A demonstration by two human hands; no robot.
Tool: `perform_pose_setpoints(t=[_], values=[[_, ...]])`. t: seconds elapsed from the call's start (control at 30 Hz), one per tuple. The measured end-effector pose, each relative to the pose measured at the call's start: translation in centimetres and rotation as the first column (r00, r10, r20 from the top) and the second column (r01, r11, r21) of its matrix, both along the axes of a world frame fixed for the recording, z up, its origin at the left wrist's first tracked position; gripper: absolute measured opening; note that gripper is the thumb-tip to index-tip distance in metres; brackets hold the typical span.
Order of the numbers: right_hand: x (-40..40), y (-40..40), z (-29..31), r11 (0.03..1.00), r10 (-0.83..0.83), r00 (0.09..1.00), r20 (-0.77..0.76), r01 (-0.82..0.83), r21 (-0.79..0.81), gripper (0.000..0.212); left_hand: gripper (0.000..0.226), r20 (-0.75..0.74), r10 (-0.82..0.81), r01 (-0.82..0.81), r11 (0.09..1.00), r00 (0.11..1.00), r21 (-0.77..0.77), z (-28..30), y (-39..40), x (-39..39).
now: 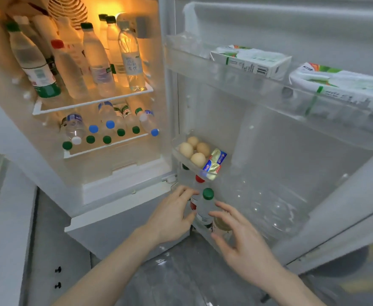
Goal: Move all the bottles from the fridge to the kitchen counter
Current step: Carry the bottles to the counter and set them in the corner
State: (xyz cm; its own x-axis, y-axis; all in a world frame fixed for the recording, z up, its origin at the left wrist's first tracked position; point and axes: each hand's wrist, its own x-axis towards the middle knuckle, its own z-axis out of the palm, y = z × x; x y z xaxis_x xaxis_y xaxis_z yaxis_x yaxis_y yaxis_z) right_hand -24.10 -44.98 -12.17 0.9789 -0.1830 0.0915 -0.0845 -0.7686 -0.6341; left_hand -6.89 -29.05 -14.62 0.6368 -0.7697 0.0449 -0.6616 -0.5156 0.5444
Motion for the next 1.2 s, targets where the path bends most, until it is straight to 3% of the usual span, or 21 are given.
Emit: perform_pose_setpoints(t=[0.2, 0.3, 0.63, 0.77, 0.9, 1.0, 1.2], values=[[-0.8, 1.0, -3.2, 0.968, -0.25, 0.966, -0.07, 0.249, -0.023, 0.075, 0.063, -0.024, -0.173, 0.173, 0.985, 0.985, 0.006, -1.0, -2.6, 2.3], [0.4, 1.0, -3.6, 0.938, -0.348, 0.934, -0.082, 0.347, -0.028, 0.082, 0.061, -0.023, -0.217, 0.217, 0.976, 0.976, 0.014, -1.2, -3.6, 2.8], [3.8, -1.3, -3.7, 0.842, -0.539, 0.837, -0.097, 0.539, -0.02, 0.046, 0.033, -0.044, -0.242, 0.241, 0.97, 0.969, -0.018, -0.9, -6.9, 3.2], [3.7, -0.9, -3.9, 0.837, -0.546, 0.838, 0.004, 0.546, -0.03, 0.031, 0.023, -0.007, -0.254, 0.253, 0.966, 0.967, -0.06, -0.9, -5.5, 3.3], [2.0, 2.1, -4.5, 0.886, -0.436, 0.887, 0.153, 0.453, -0.096, 0.042, 0.03, 0.024, -0.238, 0.238, 0.955, 0.971, -0.176, -0.8, -2.8, 2.4], [1.4, 3.1, -3.6, 0.895, -0.39, 0.864, 0.32, 0.437, -0.09, 0.043, 0.031, -0.004, -0.186, 0.176, 0.936, 0.983, -0.305, 0.1, -0.6, 1.9], [2.2, 4.1, 0.4, 0.922, -0.339, 0.858, 0.386, 0.384, -0.043, 0.046, 0.029, -0.058, -0.055, 0.025, 0.904, 0.997, -0.427, 2.8, 4.3, 1.6]])
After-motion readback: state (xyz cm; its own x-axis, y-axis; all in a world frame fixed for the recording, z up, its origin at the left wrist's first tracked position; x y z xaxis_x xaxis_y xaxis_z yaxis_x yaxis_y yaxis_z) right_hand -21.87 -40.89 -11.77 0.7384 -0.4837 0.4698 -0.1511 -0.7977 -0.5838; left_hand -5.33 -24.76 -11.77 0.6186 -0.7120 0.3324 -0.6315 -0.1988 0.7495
